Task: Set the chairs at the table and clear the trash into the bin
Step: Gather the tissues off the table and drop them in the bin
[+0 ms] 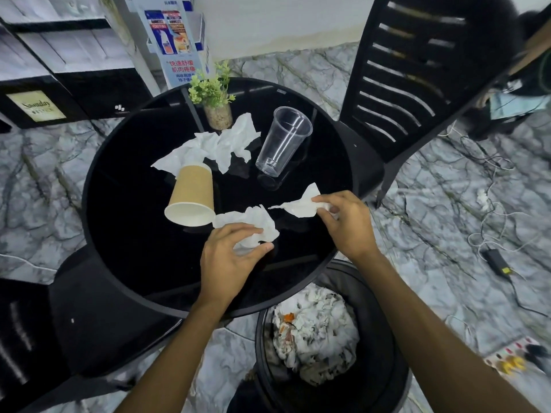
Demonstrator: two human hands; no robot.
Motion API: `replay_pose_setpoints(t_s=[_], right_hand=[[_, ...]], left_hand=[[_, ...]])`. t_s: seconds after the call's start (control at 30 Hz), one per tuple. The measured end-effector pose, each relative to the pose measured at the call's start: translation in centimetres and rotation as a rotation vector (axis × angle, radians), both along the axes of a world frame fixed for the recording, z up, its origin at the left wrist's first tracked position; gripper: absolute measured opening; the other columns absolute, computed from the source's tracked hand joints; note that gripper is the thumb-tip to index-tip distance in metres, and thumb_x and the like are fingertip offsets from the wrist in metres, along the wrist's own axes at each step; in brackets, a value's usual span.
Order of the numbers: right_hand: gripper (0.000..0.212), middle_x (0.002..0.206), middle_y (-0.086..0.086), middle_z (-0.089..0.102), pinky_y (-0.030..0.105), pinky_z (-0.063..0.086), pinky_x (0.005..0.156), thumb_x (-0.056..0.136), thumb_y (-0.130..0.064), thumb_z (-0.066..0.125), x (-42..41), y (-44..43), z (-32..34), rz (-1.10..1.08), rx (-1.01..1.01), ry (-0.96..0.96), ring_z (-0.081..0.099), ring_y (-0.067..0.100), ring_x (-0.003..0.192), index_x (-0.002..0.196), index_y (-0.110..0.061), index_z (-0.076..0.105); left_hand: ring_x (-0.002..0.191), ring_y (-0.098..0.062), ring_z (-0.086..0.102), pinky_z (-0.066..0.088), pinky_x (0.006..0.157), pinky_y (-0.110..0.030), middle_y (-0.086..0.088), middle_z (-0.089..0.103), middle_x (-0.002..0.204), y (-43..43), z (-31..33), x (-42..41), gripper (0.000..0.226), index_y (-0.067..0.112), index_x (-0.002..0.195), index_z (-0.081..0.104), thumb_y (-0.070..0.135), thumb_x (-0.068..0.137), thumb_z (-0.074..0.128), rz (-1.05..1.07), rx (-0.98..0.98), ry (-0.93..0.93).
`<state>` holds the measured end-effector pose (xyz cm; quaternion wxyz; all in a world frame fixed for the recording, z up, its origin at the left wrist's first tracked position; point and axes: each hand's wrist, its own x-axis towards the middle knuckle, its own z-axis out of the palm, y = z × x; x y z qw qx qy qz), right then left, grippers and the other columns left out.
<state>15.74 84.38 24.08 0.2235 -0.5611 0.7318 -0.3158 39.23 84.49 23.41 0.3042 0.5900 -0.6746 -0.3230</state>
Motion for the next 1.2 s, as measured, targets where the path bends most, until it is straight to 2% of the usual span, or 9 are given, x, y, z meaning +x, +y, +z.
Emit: replay_pose_setpoints(t_s=[0.2,0.33,0.47,0.57,0.73,0.87,1.03,1.13,1.2], right_hand=[[0.022,0.102,-0.001,0.064,-0.003,0.038,0.076,0.087,-0.014,0.068,-1.3,4.1,2.4,-0.09,-0.087,-0.005,0.056,0.008,0.081,0.106,-0.025,0.072],[0.021,0.101,-0.002,0.065,0.001,0.041,0.069,0.086,-0.015,0.069,-2.7,8.4,4.5,-0.18,-0.132,0.003,0.054,0.0,0.073,0.104,-0.025,0.072],[0.02,0.099,-0.005,0.063,0.006,0.044,0.066,0.087,-0.016,0.068,-3.7,14.3,6.8,-0.296,-0.166,-0.048,0.056,0.002,0.073,0.103,-0.027,0.072],[0.019,0.096,-0.006,0.061,0.01,0.045,0.065,0.088,-0.018,0.067,-4.3,19.3,7.8,-0.384,-0.176,-0.031,0.057,0.007,0.075,0.104,-0.028,0.072],[0.02,0.091,-0.01,0.06,0.013,0.047,0.063,0.087,-0.018,0.069,-4.5,27.0,6.6,-0.553,-0.132,-0.011,0.058,0.008,0.074,0.103,-0.03,0.072],[0.02,0.091,-0.008,0.062,0.019,0.049,0.065,0.086,-0.017,0.069,-3.9,31.0,3.6,-0.619,-0.077,-0.06,0.057,0.006,0.072,0.101,-0.03,0.072],[0.02,0.093,-0.006,0.062,0.005,0.043,0.066,0.087,-0.019,0.068,-3.0,33.3,-2.8,-0.644,0.01,-0.117,0.057,0.0,0.077,0.102,-0.031,0.072],[0.019,0.09,-0.006,0.06,0.0,0.039,0.066,0.088,-0.02,0.067,-2.9,33.7,-8.3,-0.657,0.076,-0.169,0.057,-0.007,0.078,0.102,-0.031,0.072],[0.019,0.091,-0.006,0.061,0.0,0.039,0.065,0.088,-0.02,0.068,-2.7,33.6,-12.2,-0.653,0.132,-0.19,0.058,-0.003,0.074,0.103,-0.031,0.072]], left_hand=[[0.104,-0.008,0.061,0.052,0.093,-0.034,0.014,0.07,0.103,1.4,2.8,-1.4,0.028,0.029,0.092,0.076,0.038,0.067,0.084,-0.057,-0.055,0.089],[0.103,-0.011,0.062,0.053,0.092,-0.033,0.014,0.068,0.101,2.6,4.6,-3.0,0.031,0.024,0.094,0.076,0.03,0.066,0.087,-0.129,-0.061,0.129],[0.104,-0.01,0.063,0.051,0.093,-0.029,0.016,0.068,0.102,4.7,6.6,-5.5,0.033,0.038,0.093,0.069,0.03,0.067,0.087,-0.261,-0.084,0.194],[0.103,-0.013,0.064,0.05,0.093,-0.027,0.016,0.068,0.102,6.8,7.7,-7.5,0.035,0.041,0.093,0.068,0.029,0.066,0.087,-0.357,-0.095,0.223],[0.103,-0.008,0.063,0.049,0.092,-0.018,0.011,0.069,0.103,10.9,7.7,-9.9,0.028,0.027,0.094,0.077,0.038,0.068,0.081,-0.526,-0.071,0.222],[0.103,-0.004,0.063,0.05,0.092,-0.019,0.01,0.07,0.103,13.7,5.5,-11.0,0.028,0.022,0.094,0.079,0.033,0.069,0.083,-0.604,-0.029,0.211],[0.102,-0.008,0.065,0.054,0.089,-0.03,0.012,0.069,0.103,15.8,-0.8,-11.9,0.028,0.024,0.093,0.079,0.039,0.07,0.081,-0.623,0.047,0.159],[0.099,-0.006,0.066,0.055,0.088,-0.029,0.009,0.07,0.101,16.3,-6.2,-12.4,0.026,0.02,0.093,0.079,0.03,0.07,0.085,-0.588,0.062,0.115],[0.097,-0.005,0.066,0.054,0.088,-0.027,0.007,0.07,0.1,16.5,-10.0,-12.3,0.026,0.018,0.092,0.079,0.025,0.069,0.087,-0.564,0.086,0.08]])
